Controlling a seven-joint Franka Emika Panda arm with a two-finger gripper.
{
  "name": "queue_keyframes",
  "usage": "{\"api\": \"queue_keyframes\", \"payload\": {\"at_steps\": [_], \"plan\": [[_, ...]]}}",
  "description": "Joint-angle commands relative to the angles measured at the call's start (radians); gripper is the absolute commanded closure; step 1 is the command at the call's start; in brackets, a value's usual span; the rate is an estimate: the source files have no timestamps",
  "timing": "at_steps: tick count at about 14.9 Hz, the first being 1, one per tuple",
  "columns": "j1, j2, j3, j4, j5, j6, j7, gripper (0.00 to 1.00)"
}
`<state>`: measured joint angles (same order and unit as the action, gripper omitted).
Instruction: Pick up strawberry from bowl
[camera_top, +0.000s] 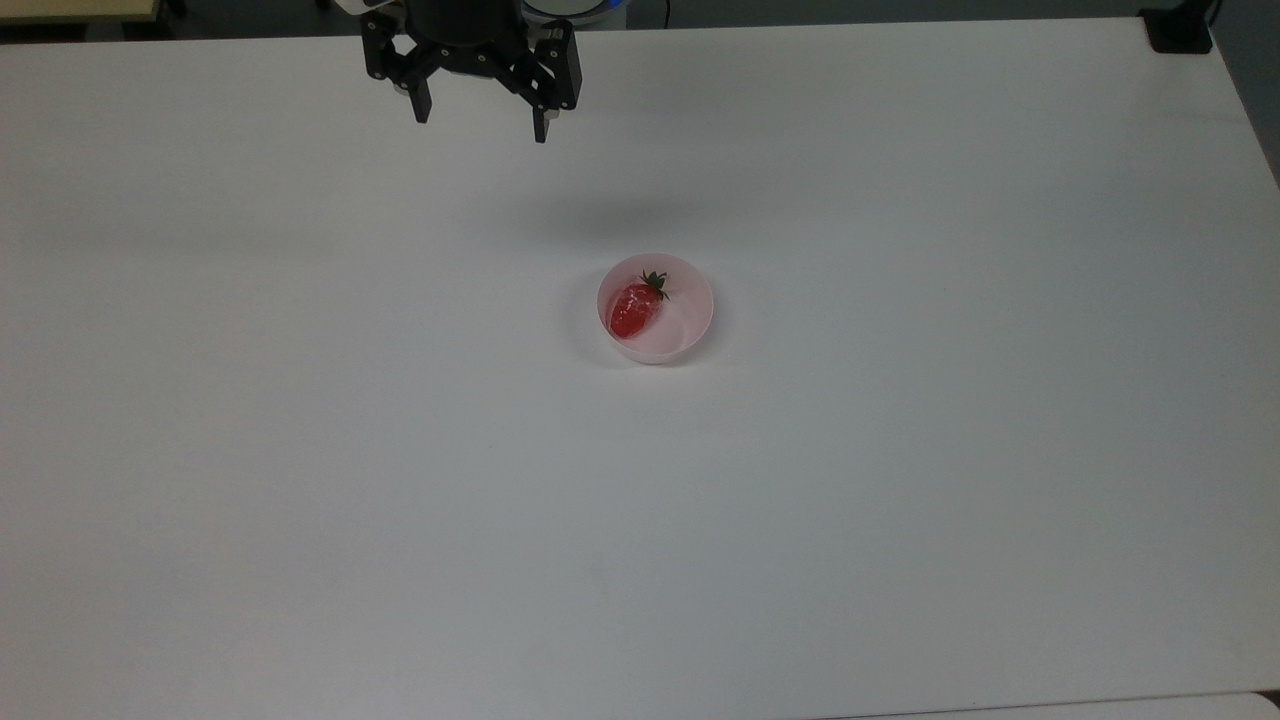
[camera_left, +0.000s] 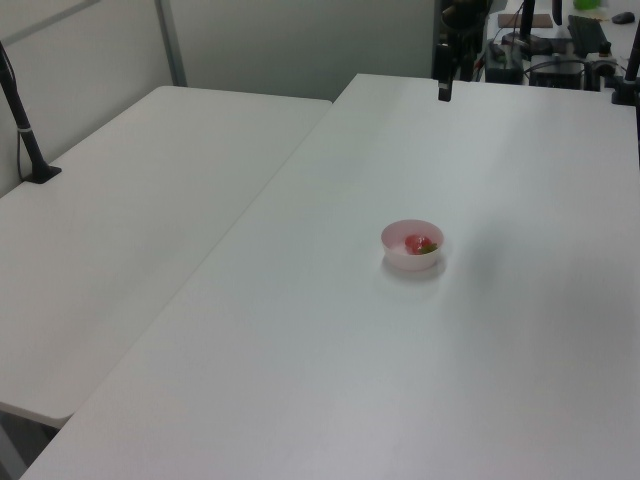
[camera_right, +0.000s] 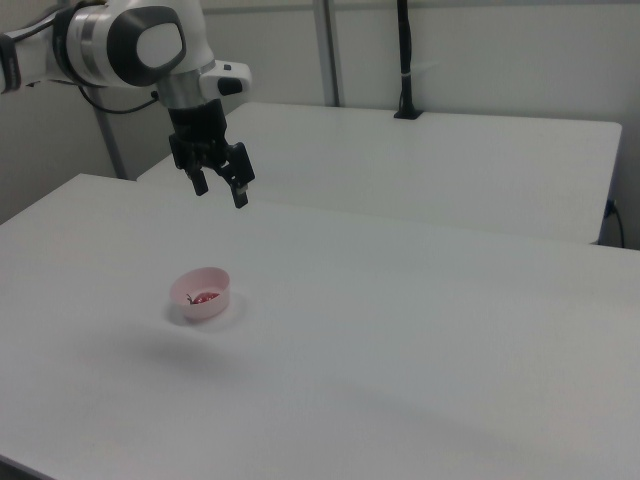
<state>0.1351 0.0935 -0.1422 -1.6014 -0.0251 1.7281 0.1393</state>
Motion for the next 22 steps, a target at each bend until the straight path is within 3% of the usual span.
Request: {"api": "queue_keyframes", "payload": {"at_steps": [1,22], "plan": [[0.000,-0.005,-0.004,0.009,0.010,-0.036,-0.021,0.00],[0.009,0.003,0.003,0.012,0.011,-0.059,-0.007,0.00]]}}
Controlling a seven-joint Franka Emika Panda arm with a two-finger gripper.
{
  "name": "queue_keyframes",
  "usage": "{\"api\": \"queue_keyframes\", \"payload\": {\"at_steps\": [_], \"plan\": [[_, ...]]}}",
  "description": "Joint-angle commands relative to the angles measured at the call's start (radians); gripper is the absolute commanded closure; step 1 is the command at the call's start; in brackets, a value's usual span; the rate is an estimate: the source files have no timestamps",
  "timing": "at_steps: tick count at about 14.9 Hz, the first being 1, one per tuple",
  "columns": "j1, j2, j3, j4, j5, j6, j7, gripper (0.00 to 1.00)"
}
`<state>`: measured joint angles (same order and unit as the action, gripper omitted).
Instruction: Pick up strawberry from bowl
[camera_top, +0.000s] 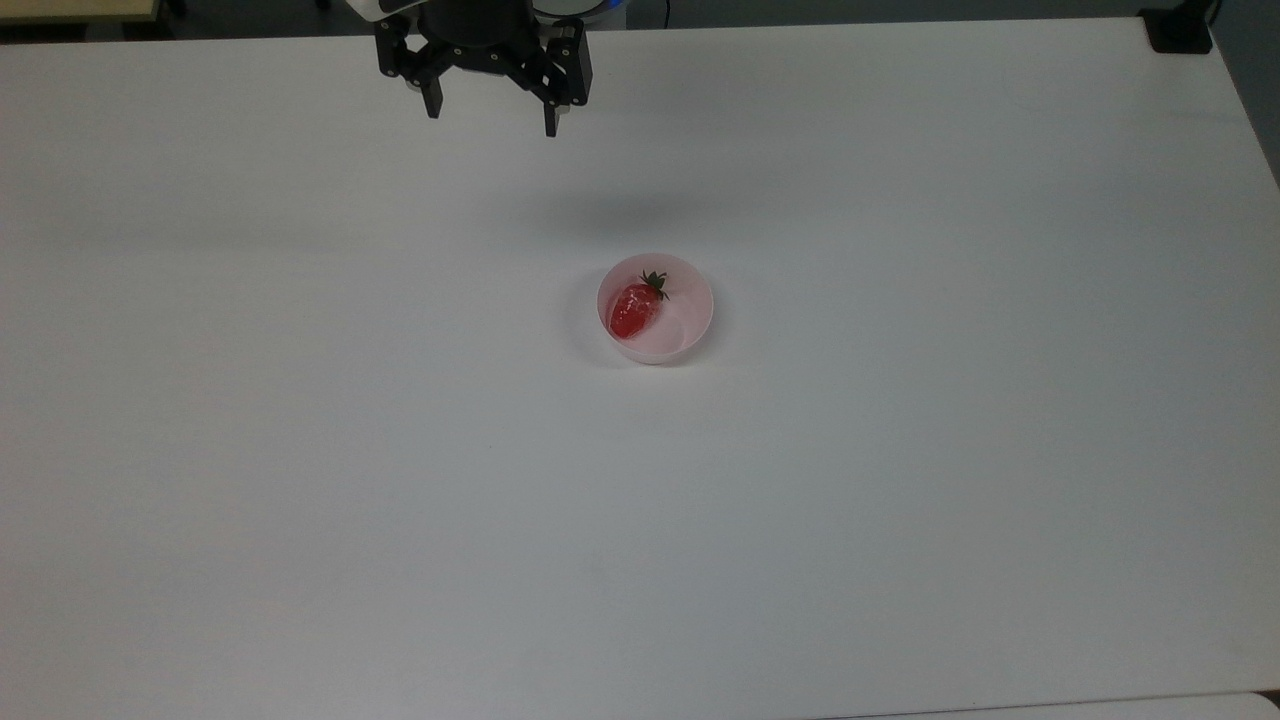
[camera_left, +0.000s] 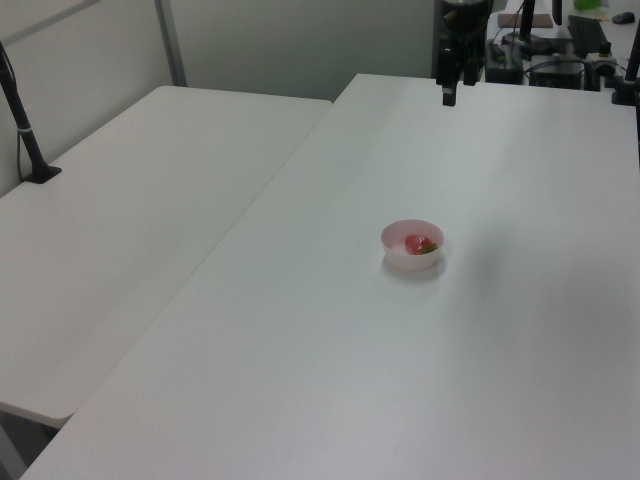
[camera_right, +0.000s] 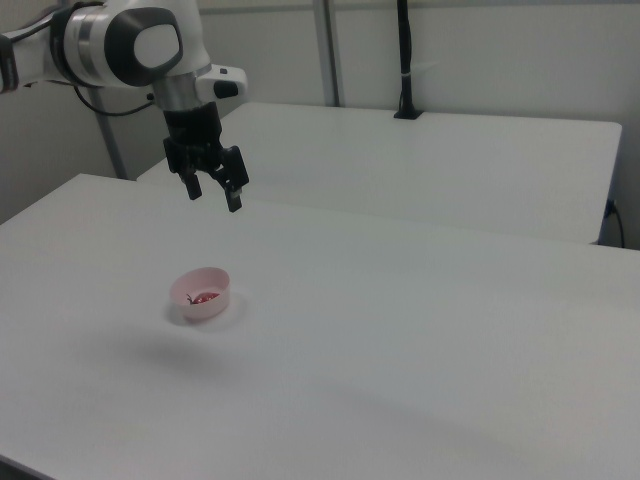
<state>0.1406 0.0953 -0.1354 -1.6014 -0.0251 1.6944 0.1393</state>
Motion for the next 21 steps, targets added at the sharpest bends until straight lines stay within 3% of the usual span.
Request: {"api": "queue_keyframes", "payload": {"at_steps": [1,7,10,13,16,21], "plan": [[0.005,0.001,-0.004,0.012,0.011,-0.024,-0.007,0.00],[0.029,0.009,-0.003,0.009,0.019,-0.015,0.009,0.00],[0.082,0.059,-0.003,0.003,0.054,0.058,0.192,0.00],[0.131,0.119,-0.003,-0.023,0.074,0.169,0.224,0.00],[0.162,0.200,-0.003,-0.023,0.085,0.238,0.285,0.10],[0.197,0.293,-0.003,-0.087,0.086,0.378,0.326,0.15]]}}
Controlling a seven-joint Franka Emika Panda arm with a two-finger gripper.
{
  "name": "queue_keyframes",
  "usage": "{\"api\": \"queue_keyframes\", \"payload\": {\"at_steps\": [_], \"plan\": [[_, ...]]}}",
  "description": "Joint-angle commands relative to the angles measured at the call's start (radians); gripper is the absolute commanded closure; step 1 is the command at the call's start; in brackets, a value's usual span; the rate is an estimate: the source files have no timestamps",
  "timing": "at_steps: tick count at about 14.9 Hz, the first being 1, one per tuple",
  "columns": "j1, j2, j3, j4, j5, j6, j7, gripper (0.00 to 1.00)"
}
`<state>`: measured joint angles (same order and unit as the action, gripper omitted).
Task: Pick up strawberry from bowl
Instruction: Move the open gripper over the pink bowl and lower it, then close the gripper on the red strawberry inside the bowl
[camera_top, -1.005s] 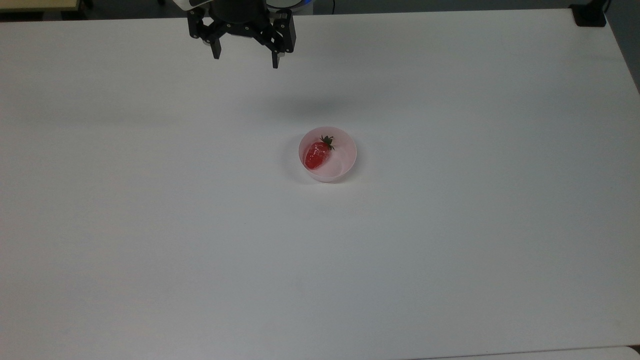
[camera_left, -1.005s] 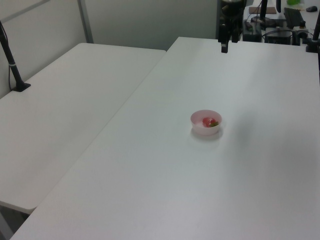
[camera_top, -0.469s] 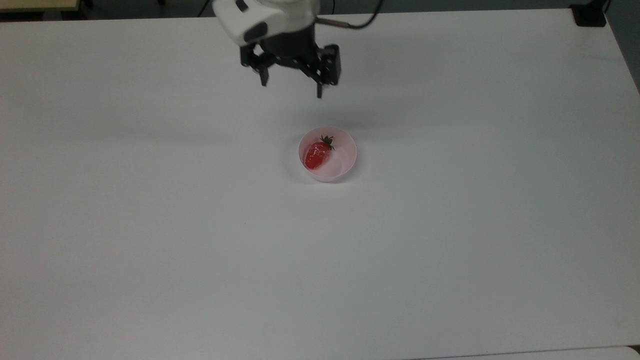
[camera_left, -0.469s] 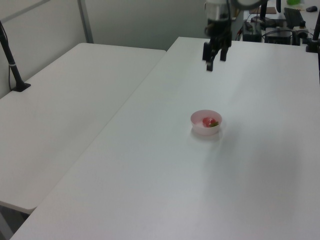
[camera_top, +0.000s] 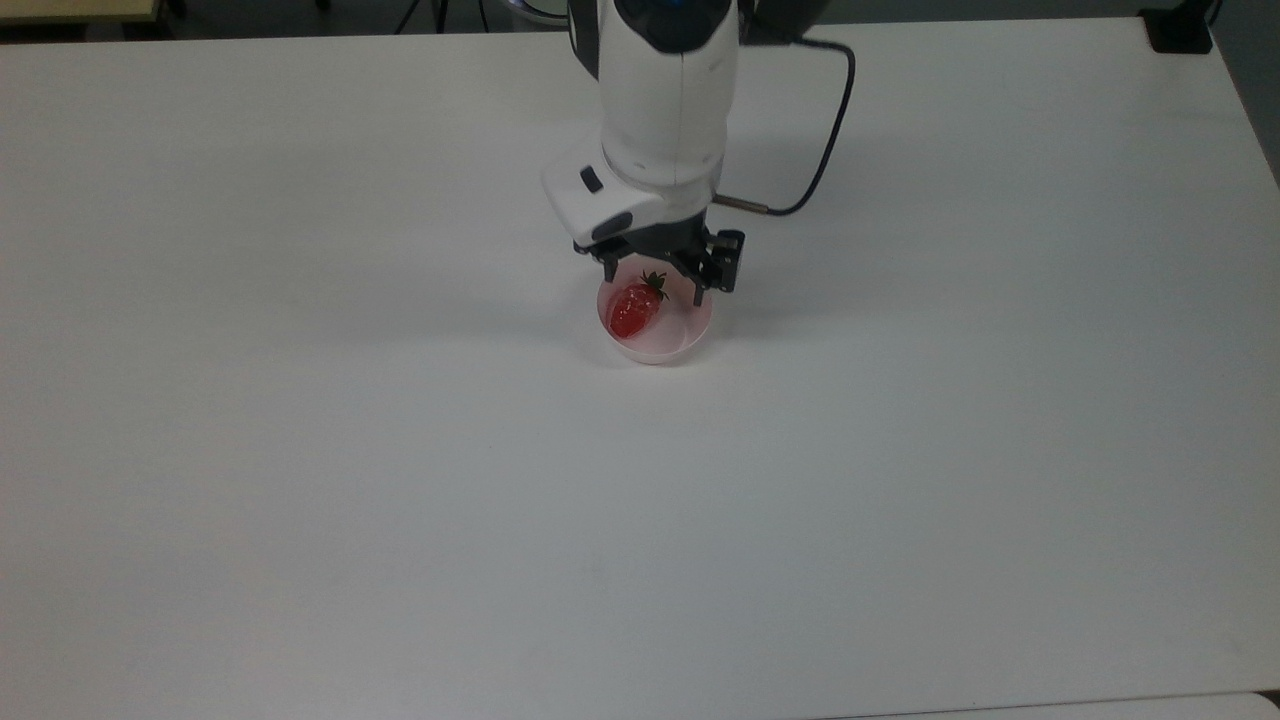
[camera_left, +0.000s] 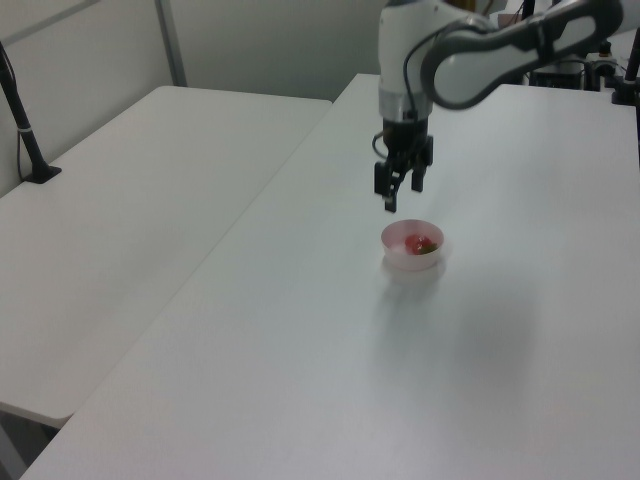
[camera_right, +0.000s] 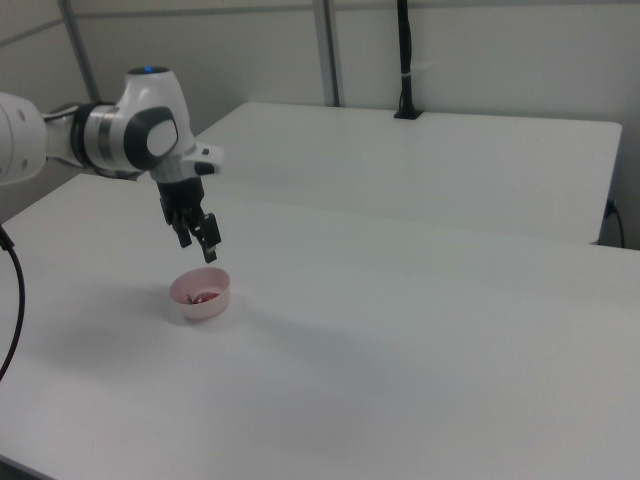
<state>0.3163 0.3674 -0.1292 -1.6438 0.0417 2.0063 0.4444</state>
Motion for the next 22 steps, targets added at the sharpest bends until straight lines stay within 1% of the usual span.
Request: {"api": "queue_keyframes", "payload": {"at_steps": [1,9,19,22], "plan": [[0.021,0.031,-0.009,-0.053,0.020,0.074,0.020,0.16],[0.018,0.041,-0.010,-0.090,0.021,0.081,0.007,0.21],[0.021,0.050,-0.009,-0.131,0.020,0.086,0.002,0.22],[0.026,0.061,-0.009,-0.129,0.018,0.106,0.000,0.28]]}}
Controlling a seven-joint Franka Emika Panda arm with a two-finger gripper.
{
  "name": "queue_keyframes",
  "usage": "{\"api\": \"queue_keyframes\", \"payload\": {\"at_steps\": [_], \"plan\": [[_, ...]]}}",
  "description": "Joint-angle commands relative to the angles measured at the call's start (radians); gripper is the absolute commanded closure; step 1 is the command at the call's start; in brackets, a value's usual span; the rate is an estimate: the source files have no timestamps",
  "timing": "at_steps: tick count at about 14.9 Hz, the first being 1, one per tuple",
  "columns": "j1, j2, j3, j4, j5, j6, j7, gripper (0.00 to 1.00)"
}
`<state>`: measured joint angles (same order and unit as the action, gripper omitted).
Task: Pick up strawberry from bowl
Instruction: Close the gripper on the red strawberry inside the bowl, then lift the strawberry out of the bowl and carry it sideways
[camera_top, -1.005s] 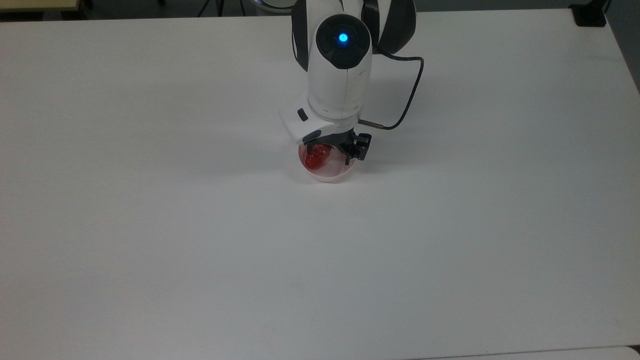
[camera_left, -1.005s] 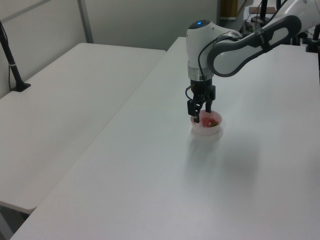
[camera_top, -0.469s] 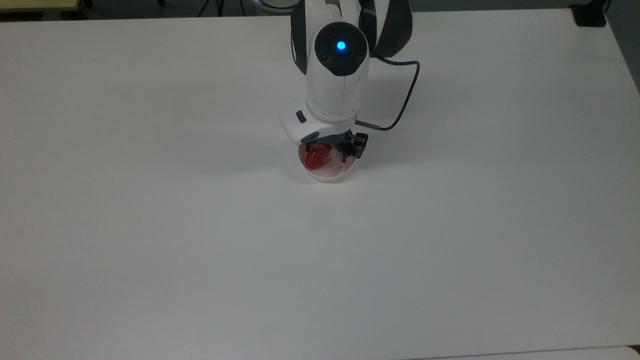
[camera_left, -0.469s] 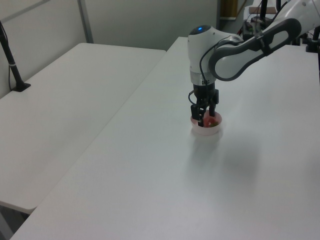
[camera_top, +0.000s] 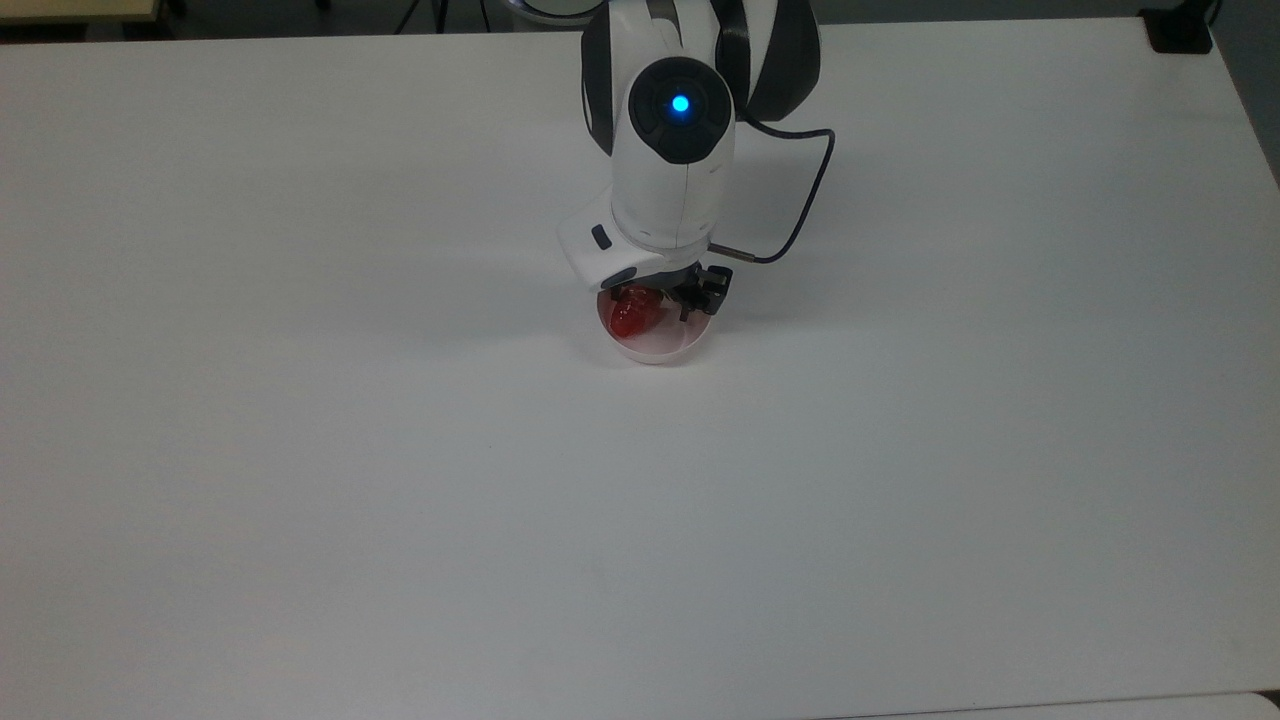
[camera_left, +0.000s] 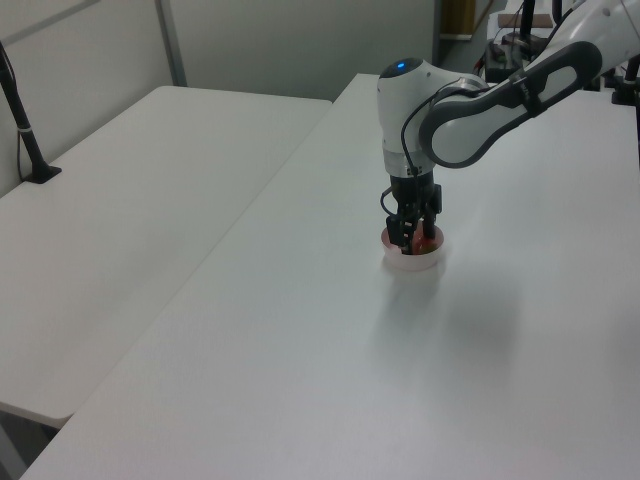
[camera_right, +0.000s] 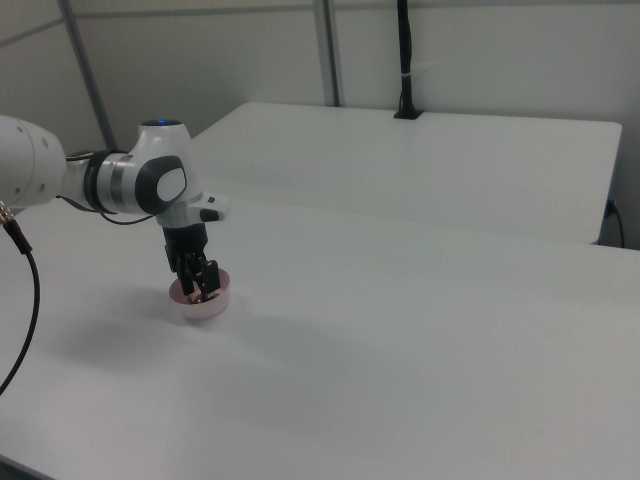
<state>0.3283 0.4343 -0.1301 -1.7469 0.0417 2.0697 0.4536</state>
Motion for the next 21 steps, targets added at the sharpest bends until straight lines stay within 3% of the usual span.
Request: {"api": "queue_keyframes", "payload": {"at_steps": [1,6,14,17,21], "plan": [[0.014,-0.006,-0.009,-0.026,0.018,0.043,-0.012,0.32],[0.012,-0.011,-0.008,-0.020,0.018,0.041,-0.035,0.51],[0.006,-0.046,-0.008,-0.013,0.020,0.027,-0.047,0.52],[0.000,-0.081,-0.016,0.065,0.027,-0.092,-0.055,0.52],[-0.029,-0.181,-0.069,0.069,0.035,-0.230,-0.197,0.51]]}}
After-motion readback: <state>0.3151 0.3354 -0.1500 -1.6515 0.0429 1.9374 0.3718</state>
